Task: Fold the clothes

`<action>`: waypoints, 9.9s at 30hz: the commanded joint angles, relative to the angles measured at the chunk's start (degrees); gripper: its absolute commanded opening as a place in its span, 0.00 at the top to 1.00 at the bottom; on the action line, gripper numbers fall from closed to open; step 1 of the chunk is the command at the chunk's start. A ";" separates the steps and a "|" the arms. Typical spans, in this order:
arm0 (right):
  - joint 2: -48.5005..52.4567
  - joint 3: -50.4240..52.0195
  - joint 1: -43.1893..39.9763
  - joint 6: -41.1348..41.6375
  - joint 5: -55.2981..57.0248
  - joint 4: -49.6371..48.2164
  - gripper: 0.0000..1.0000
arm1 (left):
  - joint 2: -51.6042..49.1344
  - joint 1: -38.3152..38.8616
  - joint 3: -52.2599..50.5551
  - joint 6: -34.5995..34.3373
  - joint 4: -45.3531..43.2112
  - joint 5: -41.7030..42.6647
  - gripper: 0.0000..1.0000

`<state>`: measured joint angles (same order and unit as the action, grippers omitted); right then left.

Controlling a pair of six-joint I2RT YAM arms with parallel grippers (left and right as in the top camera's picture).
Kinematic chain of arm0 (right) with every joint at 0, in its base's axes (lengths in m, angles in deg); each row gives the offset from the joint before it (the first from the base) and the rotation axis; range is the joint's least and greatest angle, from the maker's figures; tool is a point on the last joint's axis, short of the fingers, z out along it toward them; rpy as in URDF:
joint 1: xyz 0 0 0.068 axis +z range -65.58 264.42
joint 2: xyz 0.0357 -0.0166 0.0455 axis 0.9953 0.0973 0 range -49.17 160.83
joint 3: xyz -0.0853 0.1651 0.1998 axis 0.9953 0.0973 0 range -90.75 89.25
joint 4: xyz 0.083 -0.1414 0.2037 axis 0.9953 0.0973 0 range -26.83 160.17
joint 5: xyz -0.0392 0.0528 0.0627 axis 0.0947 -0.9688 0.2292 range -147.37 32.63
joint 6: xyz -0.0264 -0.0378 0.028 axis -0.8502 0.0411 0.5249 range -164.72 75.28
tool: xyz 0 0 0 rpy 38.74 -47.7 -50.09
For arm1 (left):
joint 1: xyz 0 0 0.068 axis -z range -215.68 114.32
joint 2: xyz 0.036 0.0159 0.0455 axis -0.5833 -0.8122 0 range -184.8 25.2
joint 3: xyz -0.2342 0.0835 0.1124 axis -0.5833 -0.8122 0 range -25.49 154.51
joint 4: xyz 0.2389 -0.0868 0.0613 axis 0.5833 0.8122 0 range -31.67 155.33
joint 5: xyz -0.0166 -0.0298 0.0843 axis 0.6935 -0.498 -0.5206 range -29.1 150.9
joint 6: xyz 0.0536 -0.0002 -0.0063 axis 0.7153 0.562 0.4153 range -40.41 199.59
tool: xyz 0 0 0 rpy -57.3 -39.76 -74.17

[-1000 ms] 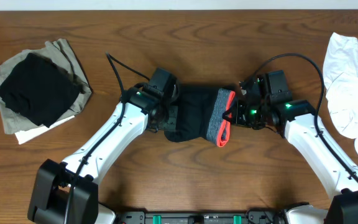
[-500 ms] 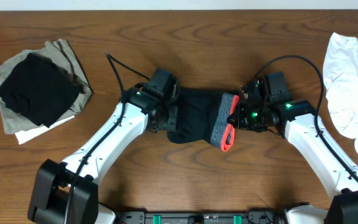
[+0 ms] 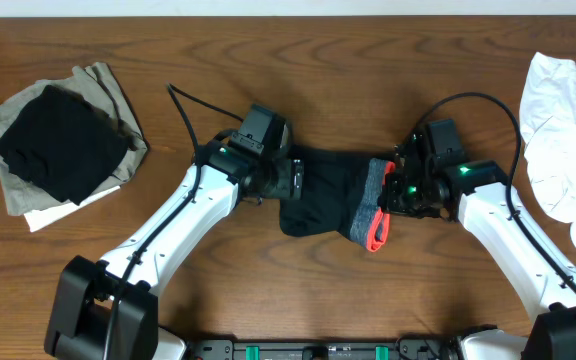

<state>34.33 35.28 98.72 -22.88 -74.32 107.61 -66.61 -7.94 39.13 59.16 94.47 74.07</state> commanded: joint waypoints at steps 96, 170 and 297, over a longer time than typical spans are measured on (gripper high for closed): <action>20.09 -4.11 -3.34 -5.60 3.28 -15.13 0.46 | -2.08 -1.05 6.86 0.72 7.30 -1.27 0.38; 4.74 -7.21 2.62 -15.28 -10.58 -24.79 0.99 | -2.08 -1.05 6.86 0.72 7.91 -2.34 0.37; 11.82 2.75 -1.64 -12.63 4.76 -11.96 0.58 | -23.23 -0.92 6.86 3.98 -10.19 11.96 0.49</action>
<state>44.95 37.40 96.78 -36.17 -70.67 98.30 -88.60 -8.90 46.01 62.81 81.33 81.50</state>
